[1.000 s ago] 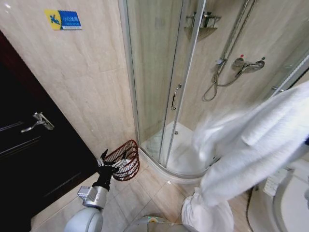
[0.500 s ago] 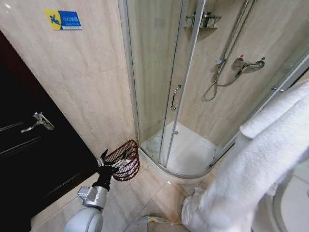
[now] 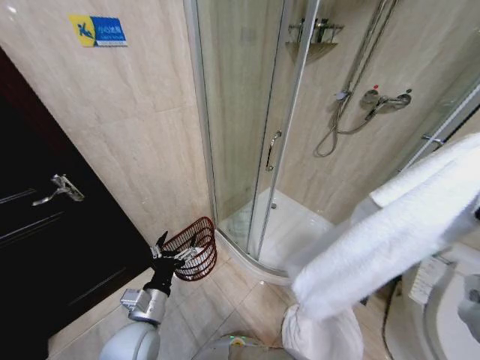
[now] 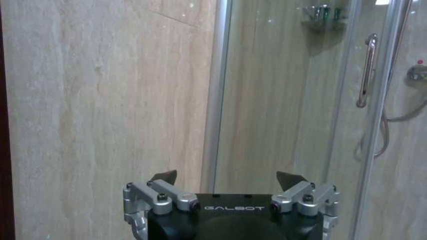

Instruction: Discard the used towel into the hamper.

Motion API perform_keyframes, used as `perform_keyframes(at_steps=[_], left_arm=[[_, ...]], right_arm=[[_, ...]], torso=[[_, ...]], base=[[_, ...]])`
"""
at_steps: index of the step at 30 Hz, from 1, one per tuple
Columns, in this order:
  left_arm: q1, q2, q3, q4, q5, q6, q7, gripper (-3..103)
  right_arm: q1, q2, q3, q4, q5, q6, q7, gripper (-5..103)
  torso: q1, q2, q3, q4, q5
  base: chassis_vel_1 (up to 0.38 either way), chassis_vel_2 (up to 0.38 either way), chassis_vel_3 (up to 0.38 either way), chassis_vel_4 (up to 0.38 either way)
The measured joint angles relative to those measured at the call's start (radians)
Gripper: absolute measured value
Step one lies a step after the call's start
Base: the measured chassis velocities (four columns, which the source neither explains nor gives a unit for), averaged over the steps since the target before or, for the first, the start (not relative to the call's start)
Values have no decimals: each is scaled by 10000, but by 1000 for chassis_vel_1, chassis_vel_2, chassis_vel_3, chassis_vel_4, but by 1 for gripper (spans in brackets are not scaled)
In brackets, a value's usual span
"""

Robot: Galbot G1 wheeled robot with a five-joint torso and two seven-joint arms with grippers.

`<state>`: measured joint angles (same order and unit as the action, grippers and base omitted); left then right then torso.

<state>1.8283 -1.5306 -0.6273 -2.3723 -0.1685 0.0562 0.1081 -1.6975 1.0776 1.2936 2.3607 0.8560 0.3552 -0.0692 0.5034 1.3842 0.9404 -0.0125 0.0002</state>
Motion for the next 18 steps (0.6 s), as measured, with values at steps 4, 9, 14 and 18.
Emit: perform_keyframes(at_steps=[4, 9, 14, 18], left_arm=[[0, 0, 0, 0, 0, 0, 0, 100], [0, 0, 0, 0, 0, 0, 0, 100], [0, 0, 0, 0, 0, 0, 0, 100], [0, 0, 0, 0, 0, 0, 0, 100]], right_arm=[[235, -64, -48, 219, -67, -932, 539, 5], [-256, -36, 217, 811, 439, -2783, 1061, 5], [-373, -71, 383, 1270, 1181, -4024, 1414, 5], [-375, -11, 531, 1423, 1225, -4516, 1583, 5]], torso=[[0, 0, 0, 4, -4], [0, 0, 0, -2, -2], [0, 0, 0, 0, -3], [0, -1, 0, 2, -2]], base=[[0, 0, 0, 0], [0, 0, 0, 0], [0, 0, 0, 0], [0, 0, 0, 0]])
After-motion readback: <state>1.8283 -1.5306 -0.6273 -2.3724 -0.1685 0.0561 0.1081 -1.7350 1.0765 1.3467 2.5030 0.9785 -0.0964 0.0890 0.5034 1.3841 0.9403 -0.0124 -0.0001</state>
